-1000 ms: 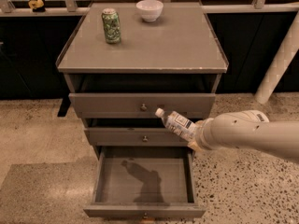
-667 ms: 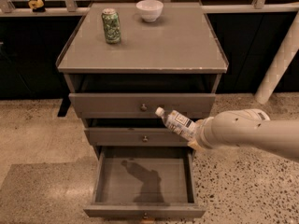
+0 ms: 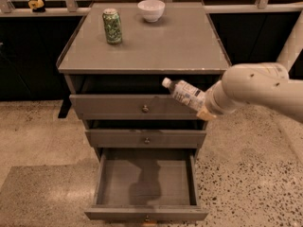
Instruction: Pick blue plastic bottle from bottom drawer and place on counter
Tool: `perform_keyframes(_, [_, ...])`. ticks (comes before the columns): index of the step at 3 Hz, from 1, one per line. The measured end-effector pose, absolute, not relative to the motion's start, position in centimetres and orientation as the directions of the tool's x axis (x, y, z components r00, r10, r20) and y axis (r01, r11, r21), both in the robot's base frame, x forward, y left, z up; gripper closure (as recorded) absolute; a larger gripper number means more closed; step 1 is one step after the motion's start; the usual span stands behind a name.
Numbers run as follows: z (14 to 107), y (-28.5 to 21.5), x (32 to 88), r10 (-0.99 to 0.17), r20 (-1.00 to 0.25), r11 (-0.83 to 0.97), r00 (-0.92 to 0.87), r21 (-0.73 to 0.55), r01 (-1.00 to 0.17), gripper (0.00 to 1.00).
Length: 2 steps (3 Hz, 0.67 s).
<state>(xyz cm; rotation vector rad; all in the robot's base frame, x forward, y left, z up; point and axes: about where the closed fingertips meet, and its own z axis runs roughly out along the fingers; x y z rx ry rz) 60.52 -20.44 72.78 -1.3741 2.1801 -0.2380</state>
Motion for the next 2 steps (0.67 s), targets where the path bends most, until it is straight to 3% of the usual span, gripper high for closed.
perform_keyframes(2, [86.3, -19.3, 64.1, -0.908, -0.319, 0.413, -0.271, -0.575, -0.707, 1.00])
